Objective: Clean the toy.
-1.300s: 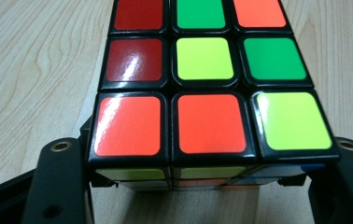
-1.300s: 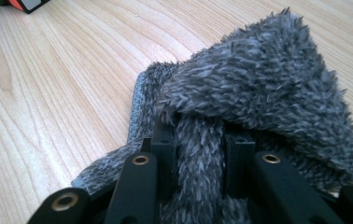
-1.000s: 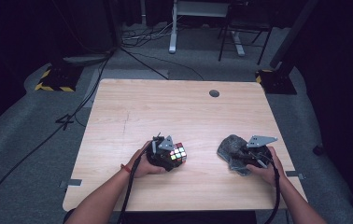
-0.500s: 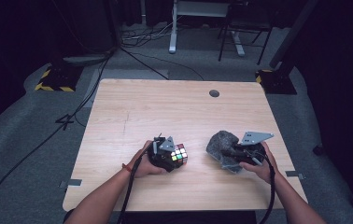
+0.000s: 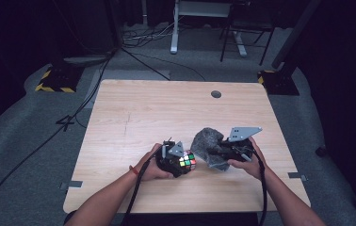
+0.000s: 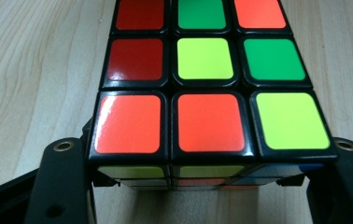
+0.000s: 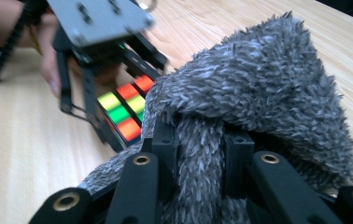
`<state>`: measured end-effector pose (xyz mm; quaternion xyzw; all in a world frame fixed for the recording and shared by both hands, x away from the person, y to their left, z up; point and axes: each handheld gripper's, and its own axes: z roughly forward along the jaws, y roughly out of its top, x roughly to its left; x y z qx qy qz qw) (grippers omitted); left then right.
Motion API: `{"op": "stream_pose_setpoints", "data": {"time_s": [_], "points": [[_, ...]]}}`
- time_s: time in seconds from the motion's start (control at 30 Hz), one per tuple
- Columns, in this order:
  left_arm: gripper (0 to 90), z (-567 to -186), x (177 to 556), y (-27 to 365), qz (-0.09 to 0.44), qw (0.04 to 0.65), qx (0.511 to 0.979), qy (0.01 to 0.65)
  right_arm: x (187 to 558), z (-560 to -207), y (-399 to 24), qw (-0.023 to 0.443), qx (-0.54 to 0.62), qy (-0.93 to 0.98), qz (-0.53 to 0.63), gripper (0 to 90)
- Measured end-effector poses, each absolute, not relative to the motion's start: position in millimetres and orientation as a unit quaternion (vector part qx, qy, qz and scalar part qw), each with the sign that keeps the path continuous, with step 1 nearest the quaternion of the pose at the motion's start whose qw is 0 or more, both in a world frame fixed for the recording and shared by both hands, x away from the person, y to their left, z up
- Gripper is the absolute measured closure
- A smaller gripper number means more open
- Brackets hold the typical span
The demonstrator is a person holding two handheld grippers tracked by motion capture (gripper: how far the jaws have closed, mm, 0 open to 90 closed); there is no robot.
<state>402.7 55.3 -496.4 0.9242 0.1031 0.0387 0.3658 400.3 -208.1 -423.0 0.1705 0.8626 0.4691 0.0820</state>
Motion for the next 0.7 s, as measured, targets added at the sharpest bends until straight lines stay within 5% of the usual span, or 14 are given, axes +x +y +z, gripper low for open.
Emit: {"op": "stream_pose_setpoints", "data": {"time_s": [0.47, 0.7], "points": [[34.0, -467.1, 403.0, 31.8, 0.085, 0.37, 0.921, 0.082, 400.7, -414.4, -178.7, 0.05, 0.148, 0.869, 0.469, 72.3], [34.0, -467.0, 401.5, 34.0, 0.086, 0.37, 0.921, 0.084, 395.7, -413.0, -166.0, 0.082, 0.143, 0.878, 0.449, 72.3]]}}
